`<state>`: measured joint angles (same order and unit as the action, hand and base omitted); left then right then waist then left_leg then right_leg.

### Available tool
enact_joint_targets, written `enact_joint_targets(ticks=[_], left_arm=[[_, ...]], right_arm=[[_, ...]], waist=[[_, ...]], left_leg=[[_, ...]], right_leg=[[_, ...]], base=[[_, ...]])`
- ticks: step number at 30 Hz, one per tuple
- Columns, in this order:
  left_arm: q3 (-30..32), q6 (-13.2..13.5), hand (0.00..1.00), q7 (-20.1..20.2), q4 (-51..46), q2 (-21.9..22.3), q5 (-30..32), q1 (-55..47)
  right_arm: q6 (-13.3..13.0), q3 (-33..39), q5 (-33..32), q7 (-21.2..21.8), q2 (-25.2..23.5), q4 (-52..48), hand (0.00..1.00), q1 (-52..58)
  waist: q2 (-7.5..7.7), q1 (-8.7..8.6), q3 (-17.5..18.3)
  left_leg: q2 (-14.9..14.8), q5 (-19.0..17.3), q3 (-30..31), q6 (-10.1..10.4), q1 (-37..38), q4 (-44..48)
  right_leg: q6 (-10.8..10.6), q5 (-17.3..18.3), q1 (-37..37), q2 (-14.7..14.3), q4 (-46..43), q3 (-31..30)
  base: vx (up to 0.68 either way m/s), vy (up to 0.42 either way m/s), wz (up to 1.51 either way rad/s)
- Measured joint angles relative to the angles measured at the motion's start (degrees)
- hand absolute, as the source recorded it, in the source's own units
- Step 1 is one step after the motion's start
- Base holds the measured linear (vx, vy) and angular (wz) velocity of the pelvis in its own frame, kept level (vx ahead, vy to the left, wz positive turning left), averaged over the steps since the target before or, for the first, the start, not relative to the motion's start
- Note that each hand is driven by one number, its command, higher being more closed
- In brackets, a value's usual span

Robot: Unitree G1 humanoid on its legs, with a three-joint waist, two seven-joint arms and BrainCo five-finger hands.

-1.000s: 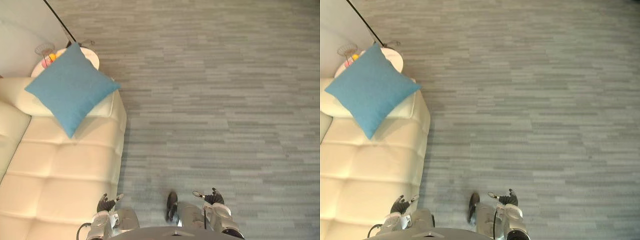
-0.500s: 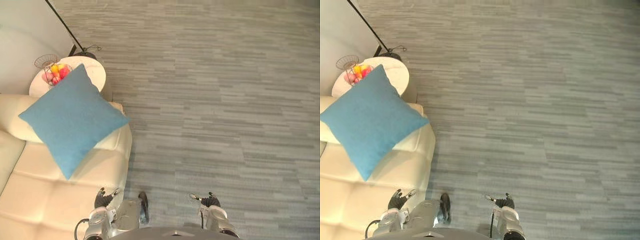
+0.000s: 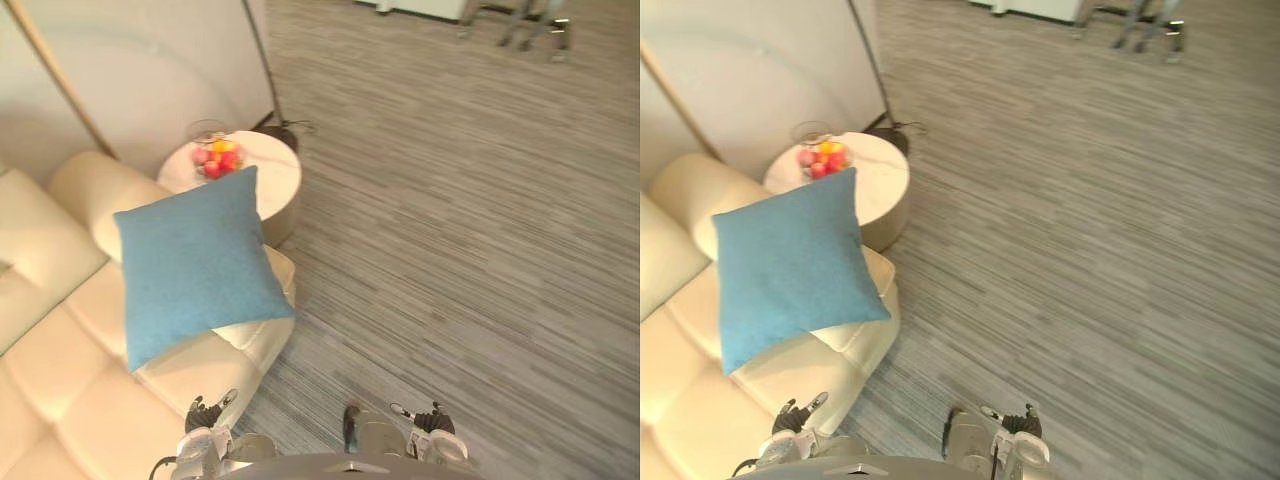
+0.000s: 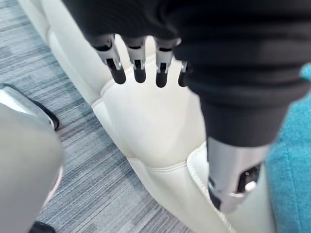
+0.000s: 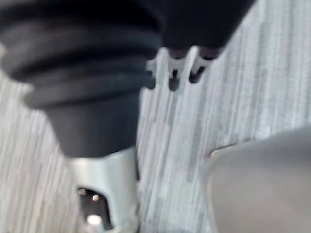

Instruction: Pick up cushions and gather them together orderly.

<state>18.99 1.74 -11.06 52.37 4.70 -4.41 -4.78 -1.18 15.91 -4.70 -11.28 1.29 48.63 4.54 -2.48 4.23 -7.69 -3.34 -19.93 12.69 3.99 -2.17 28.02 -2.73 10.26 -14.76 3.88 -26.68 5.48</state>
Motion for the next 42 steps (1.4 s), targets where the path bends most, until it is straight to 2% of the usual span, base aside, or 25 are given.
enact_joint_targets(ticks=[1, 2, 3, 5, 6, 7, 8, 9, 10, 12, 14, 16, 19, 20, 22, 23, 24, 26, 27, 28, 29, 31, 34, 38, 42], left_arm=[[0.4, -0.1, 0.0, 0.0, 0.1, 0.0, 0.0, 0.0], [0.9, -0.1, 0.0, 0.0, 0.1, 0.0, -0.1, -0.1], [0.9, -0.1, 0.0, 0.0, 0.0, 0.0, -0.1, -0.1], [-0.3, 0.1, 0.0, 0.0, -0.4, -0.6, -0.1, -0.2], [-0.7, 0.1, 0.0, 0.0, -0.6, -0.7, -0.1, -0.4], [-1.5, 0.2, 0.0, 0.0, -0.4, -1.0, -0.1, -0.4], [-1.7, 0.2, 0.0, 0.0, -0.2, -1.1, 0.0, -0.4], [-2.4, 0.1, 0.0, 0.2, 0.6, -1.8, 0.1, 0.2], [-3.2, 0.2, 0.0, 0.2, 0.7, -3.3, 0.2, 0.2], [-4.6, 0.2, 0.0, 0.2, 1.6, -5.6, 0.2, 0.3], [-5.0, 0.2, 0.0, 0.2, 2.7, -6.2, 0.2, 0.6], [-5.1, 0.3, 0.0, 0.3, 3.9, -6.5, 0.2, 0.6], [-5.7, 0.4, 0.0, 0.6, 4.9, -6.3, 0.2, 0.6], [-6.0, 0.4, 0.0, 0.6, 4.5, -6.5, 0.1, 0.5], [-5.8, 0.3, 0.0, 0.4, 4.3, -8.0, 0.0, 0.1], [-5.4, 0.3, 0.0, 0.2, 3.8, -8.1, 0.0, 0.0], [-5.3, 0.4, 0.0, 0.2, 3.3, -7.7, 0.0, 0.0], [-4.7, 0.5, 0.0, 0.1, 3.3, -7.4, 0.0, 0.0], [-3.9, 0.6, 0.0, 0.1, 3.3, -7.1, 0.0, 0.0], [-3.6, 0.6, 0.0, 0.1, 3.3, -7.0, 0.0, 0.0], [-3.0, 0.6, 0.0, 0.0, 4.0, -6.1, -0.1, 0.2], [-1.9, 0.7, 0.0, -0.1, 4.0, -3.9, -0.1, 0.0], [-1.5, 0.7, 0.0, 0.0, 4.0, -2.8, -0.1, -0.6], [-1.6, 0.7, 0.0, 0.0, 4.0, -3.2, -0.1, -0.3], [-1.6, 0.5, 0.0, -0.2, 2.0, -5.3, -0.1, -0.7]], right_arm=[[0.1, 0.0, 0.0, 0.0, 0.1, 0.1, 0.0, -0.4], [0.1, 0.0, 0.0, 0.0, -0.4, 0.1, 0.0, -0.5], [0.1, 0.0, 0.0, 0.0, -0.5, 0.1, 0.0, -0.4], [0.0, 0.1, -0.6, 0.0, -0.8, 0.1, 0.0, -0.3], [-0.1, 0.1, -0.6, 0.0, -0.7, 0.0, 0.0, -0.4], [-0.2, 0.1, -0.6, 0.0, -0.7, 0.1, 0.0, -0.7], [-0.2, 0.2, -0.6, 0.0, -0.6, 0.1, 0.0, -0.6], [-0.1, 0.8, -0.6, 0.0, -0.7, 1.6, 0.0, -1.2], [0.1, 0.6, -0.6, 0.1, -1.5, 2.5, 0.0, -1.4], [0.2, 0.8, -0.6, 0.1, -2.5, 4.8, 0.0, -2.1], [0.2, 1.3, -0.6, 0.1, -2.6, 5.2, 0.0, -1.9], [0.2, 1.2, -0.5, 0.2, -2.4, 6.5, 0.0, -2.0], [0.1, 1.0, 0.0, 0.8, -1.3, 6.0, 0.0, -2.1], [0.1, 0.5, 0.1, 0.8, -1.1, 5.9, 0.0, -2.1], [0.1, -0.7, 0.1, 0.9, -1.6, 5.9, 0.0, -1.9], [-0.1, -1.3, 0.1, 0.8, -1.7, 5.9, 0.0, -1.6], [-0.4, -1.2, 0.0, 0.8, -1.7, 5.9, 0.0, -1.4], [-0.3, -1.2, -0.1, 0.8, -1.6, 6.1, 0.0, -1.2], [-0.3, -1.2, -0.3, 0.8, -1.6, 6.3, 0.0, -0.8], [-0.3, -1.1, -0.4, 0.8, -1.8, 6.3, 0.0, -0.5], [-0.3, 0.3, -1.2, 0.8, -1.8, 6.2, 0.0, -0.4], [-0.1, 1.3, -1.6, 0.8, -0.7, 6.3, 0.0, -0.4], [-0.1, 2.8, -1.6, 0.8, -0.2, 6.3, 0.0, -0.2], [-0.1, 3.5, -1.6, 0.7, -0.2, 5.7, 0.0, -0.2], [-0.4, 3.9, -1.6, 0.4, 0.0, -3.4, 0.0, 1.3]], waist=[[-0.42, 0.29, -0.1], [-0.36, 0.34, -0.1], [-0.25, 0.34, -0.2], [0.27, 0.42, -0.2], [0.25, 0.51, -0.2], [0.17, 0.39, -0.1], [0.04, 0.31, 0.0], [0.73, 0.52, 0.3], [2.39, 0.71, 0.6], [4.27, 0.67, 1.2], [4.56, 0.63, 1.1], [4.35, 0.48, 1.1], [3.48, -0.38, 1.0], [3.99, -0.86, 0.7], [5.46, -1.39, 0.4], [5.8, -1.55, 0.3], [5.62, -1.98, 0.2], [5.58, -2.31, 0.2], [5.97, -2.38, 0.3], [6.54, -2.36, 0.3], [6.03, -2.53, 0.2], [3.69, -2.15, 0.9], [2.2, -2.29, 1.7], [2.77, -2.59, 2.3], [3.87, -2.63, 2.8]], left_leg=[[-1.7, 1.5, -4.4, 2.6, -3.0, 4.6], [-4.0, 1.6, -10.7, 2.7, -5.0, 8.0], [-5.2, 1.6, -13.7, 2.4, -5.5, 9.1], [-9.1, 2.2, -26.7, 0.5, -5.9, 8.5], [-9.7, 2.5, -29.0, 0.0, -5.9, 7.3], [-10.2, 4.7, -33.3, -1.8, -6.8, 1.2], [-10.3, 6.6, -34.1, -2.3, -6.9, -1.4], [-8.0, 10.8, -34.7, -1.6, -7.2, -6.7], [-5.7, 12.7, -34.6, -2.1, -6.6, -10.6], [-2.7, 15.2, -33.1, -3.0, -6.2, -14.9], [-1.1, 15.4, -32.2, -3.3, -4.9, -16.1], [0.7, 15.2, -31.4, -3.6, -1.9, -17.8], [2.1, 13.7, -29.5, -5.5, 0.4, -19.9], [2.7, 13.6, -28.4, -5.8, 1.0, -20.0], [2.7, 13.4, -25.9, -6.3, 2.1, -20.0], [2.2, 13.4, -24.4, -6.3, 2.4, -20.1], [1.6, 13.3, -22.8, -6.2, 2.5, -20.1], [1.3, 13.2, -21.5, -5.9, 2.5, -20.1], [1.9, 12.9, -20.6, -4.5, 2.0, -19.9], [2.4, 12.6, -20.4, -4.1, 1.9, -19.6], [2.1, 12.2, -19.2, -3.2, 2.6, -19.1], [0.5, 12.2, -19.2, -2.3, 3.2, -19.6], [-1.3, 13.2, -19.1, -0.6, 6.0, -23.9], [-1.8, 13.5, -19.1, -0.2, 8.6, -26.8], [-1.1, 13.5, -20.6, -0.2, 9.3, -27.1]], right_leg=[[0.6, 0.3, 2.1, 0.5, 1.2, 2.7], [1.1, 0.5, 4.8, 1.1, 2.7, 5.6], [1.2, 0.6, 6.3, 1.5, 3.7, 7.2], [1.1, 0.6, 12.1, 3.5, 7.5, 13.4], [1.0, 0.5, 12.8, 3.9, 8.1, 14.6], [0.2, 0.2, 13.7, 4.9, 9.3, 17.4], [-0.2, 0.0, 13.8, 5.0, 9.7, 18.2], [-1.9, -0.7, 13.8, 6.0, 10.5, 19.4], [-2.4, -1.8, 13.8, 6.8, 12.7, 19.8], [-2.6, -4.3, 15.0, 7.2, 17.2, 20.3], [-3.3, -5.1, 17.3, 8.0, 19.2, 20.3], [-3.6, -4.9, 18.7, 9.9, 16.3, 20.4], [-3.3, -4.8, 11.8, 15.0, -3.8, 17.8], [-1.3, -5.6, 8.5, 16.2, -10.9, 14.6], [-0.3, -1.5, 5.4, 13.6, -16.7, 8.6], [-0.4, 1.7, 4.6, 10.4, -15.7, 6.1], [-0.7, 3.7, 4.5, 6.9, -12.0, 4.7], [-0.6, 4.4, 4.6, 3.8, -4.7, 3.0], [0.8, 0.9, 5.9, 1.9, 5.8, 0.0], [1.3, -1.5, 6.3, 2.1, 8.6, -0.6], [0.0, -3.2, 7.6, 1.9, 9.1, 0.2], [0.5, -3.1, 8.6, 0.3, 11.5, 1.1], [1.0, -4.2, 11.8, -2.0, 15.6, 1.6], [1.1, -4.8, 14.7, -3.2, 19.2, 1.4], [0.8, -7.8, 15.8, -2.9, 23.0, -0.4]], base=[[0.3, -0.269, 1.55], [0.22, -0.208, 1.16], [0.18, -0.156, 1.19], [0.14, -0.075, 1.32], [0.1, 0.034, 1.31], [0.05, 0.053, 0.88], [0.1, 0.148, 1.08], [0.11, 0.155, 0.79], [0.13, 0.177, 0.76], [0.1, 0.104, 0.52], [0.08, 0.13, 0.37], [0.03, 0.122, 0.2], [-0.07, 0.142, 0.36], [0.01, 0.057, 0.57], [0.06, 0.0, 0.63], [0.11, -0.071, 0.64], [0.1, -0.08, 0.62], [0.09, -0.117, 0.53], [0.09, -0.136, 0.47], [0.12, -0.171, 0.51], [0.14, -0.134, 0.32], [0.25, -0.136, 0.12], [0.24, -0.114, -0.04], [0.16, -0.019, -0.06], [0.08, 0.063, -0.15]])
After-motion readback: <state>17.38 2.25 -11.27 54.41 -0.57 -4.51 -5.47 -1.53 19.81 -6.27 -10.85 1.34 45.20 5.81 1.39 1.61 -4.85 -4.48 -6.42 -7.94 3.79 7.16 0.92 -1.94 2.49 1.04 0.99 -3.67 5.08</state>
